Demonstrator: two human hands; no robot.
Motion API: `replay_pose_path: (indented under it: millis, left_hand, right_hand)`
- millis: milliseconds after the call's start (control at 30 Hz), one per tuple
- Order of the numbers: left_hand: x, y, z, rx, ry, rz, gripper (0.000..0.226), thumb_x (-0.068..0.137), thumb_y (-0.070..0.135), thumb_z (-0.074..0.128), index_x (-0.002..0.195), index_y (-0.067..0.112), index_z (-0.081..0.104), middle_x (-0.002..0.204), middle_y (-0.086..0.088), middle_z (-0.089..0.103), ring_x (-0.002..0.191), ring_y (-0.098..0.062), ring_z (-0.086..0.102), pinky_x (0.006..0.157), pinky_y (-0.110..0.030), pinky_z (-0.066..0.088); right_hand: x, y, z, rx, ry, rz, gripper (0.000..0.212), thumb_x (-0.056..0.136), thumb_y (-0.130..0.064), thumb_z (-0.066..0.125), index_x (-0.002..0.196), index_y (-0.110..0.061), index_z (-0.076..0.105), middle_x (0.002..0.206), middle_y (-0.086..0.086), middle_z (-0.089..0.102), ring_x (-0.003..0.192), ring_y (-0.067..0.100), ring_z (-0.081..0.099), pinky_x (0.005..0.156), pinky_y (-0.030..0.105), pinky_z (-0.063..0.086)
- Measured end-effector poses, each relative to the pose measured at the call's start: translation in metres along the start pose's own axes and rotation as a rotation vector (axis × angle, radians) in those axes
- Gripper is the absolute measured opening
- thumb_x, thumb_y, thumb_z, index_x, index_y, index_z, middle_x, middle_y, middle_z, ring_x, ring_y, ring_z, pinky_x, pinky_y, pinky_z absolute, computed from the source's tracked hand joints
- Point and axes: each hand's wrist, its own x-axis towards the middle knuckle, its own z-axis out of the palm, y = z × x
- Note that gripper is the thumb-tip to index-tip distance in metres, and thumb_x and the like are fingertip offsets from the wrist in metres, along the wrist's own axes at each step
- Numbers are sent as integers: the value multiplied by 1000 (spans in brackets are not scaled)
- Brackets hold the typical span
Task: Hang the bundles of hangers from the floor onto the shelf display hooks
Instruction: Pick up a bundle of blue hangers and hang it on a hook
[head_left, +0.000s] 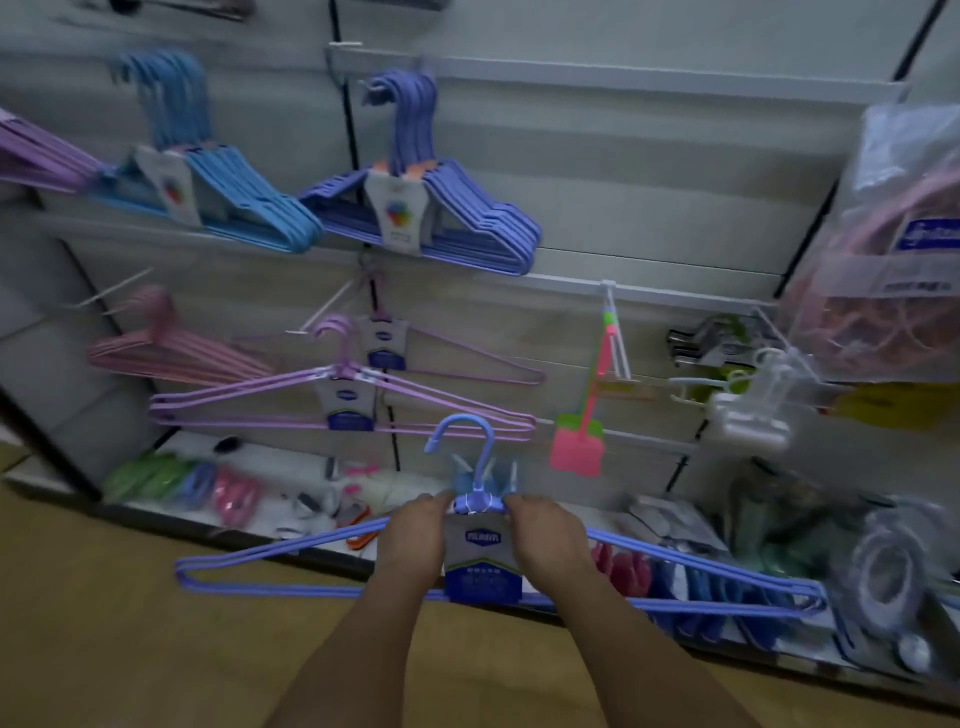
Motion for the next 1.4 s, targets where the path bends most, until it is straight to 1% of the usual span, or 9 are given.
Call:
replay_pose_path:
  millis: [133, 333, 467, 567, 733, 867, 1000, 1200, 1400]
  left_hand:
    - [11, -36, -16, -2, 3, -46, 55, 94, 5, 40, 145, 26, 35, 128, -8, 54, 115, -27, 53, 94, -38, 44]
    - [35, -81, -34, 109, 9, -132, 50, 95, 13, 42, 142, 26, 32, 132, -3, 50, 121, -26, 46, 102, -45, 37]
    - [57, -92, -44, 123, -12, -174, 33, 94, 13, 37, 125, 21, 45, 118, -4, 57, 110, -26, 53, 94, -41, 40]
    - [79, -101, -50, 100, 7, -185, 33, 94, 13, 38, 125, 21, 47, 115, -5, 58, 105, -26, 56, 84, -35, 41]
    - [111, -119, -56, 30, 5, -239, 55, 92, 13, 48, 142, 29, 36, 132, -3, 52, 119, -24, 51, 102, -43, 40]
    - [135, -138, -59, 17, 14, -277, 53, 94, 9, 39, 142, 33, 38, 131, -1, 54, 120, -24, 50, 108, -49, 31]
    - [169, -164, -65, 37, -8, -258, 49, 96, 11, 36, 138, 36, 41, 127, -1, 56, 121, -23, 48, 111, -49, 26]
    - [224, -207, -70, 50, -74, -153, 45, 95, 13, 36, 132, 35, 46, 120, -2, 59, 116, -24, 51, 106, -45, 33]
    - [275, -241, -77, 42, -116, -25, 44, 95, 15, 38, 134, 35, 47, 122, -3, 62, 114, -25, 56, 102, -41, 39]
  right_hand:
    - [25, -32, 3, 12, -3, -38, 24, 95, -10, 39, 114, -15, 53, 115, 7, 60, 106, 26, 56, 67, 29, 30]
    - [80, -59, 11, 43, -51, -108, 24, 96, -13, 39, 116, -15, 52, 114, 9, 61, 104, 30, 59, 75, 34, 43]
    - [118, -66, 17, 36, -95, -141, 22, 97, -15, 39, 116, -16, 51, 115, 8, 61, 104, 30, 59, 70, 33, 38]
    - [148, -71, 18, 31, -119, -159, 24, 97, -16, 39, 119, -15, 49, 118, 8, 61, 106, 30, 59, 75, 34, 44]
    - [189, -82, 23, 48, -122, -163, 26, 98, -19, 37, 117, -16, 54, 115, 8, 64, 104, 28, 60, 78, 33, 45]
    - [217, -94, 30, 55, -127, -171, 27, 99, -21, 36, 118, -16, 54, 116, 9, 63, 104, 30, 59, 70, 32, 36]
    - [246, -110, 35, 60, -109, -149, 27, 98, -20, 37, 120, -18, 53, 118, 8, 62, 105, 29, 58, 70, 32, 37]
    - [286, -138, 46, 50, -138, -32, 25, 99, -21, 36, 120, -17, 51, 118, 8, 61, 105, 29, 58, 67, 29, 31]
    - [323, -161, 57, 36, -161, 120, 33, 101, -22, 34, 131, -23, 47, 124, 7, 62, 111, 27, 58, 81, 31, 46]
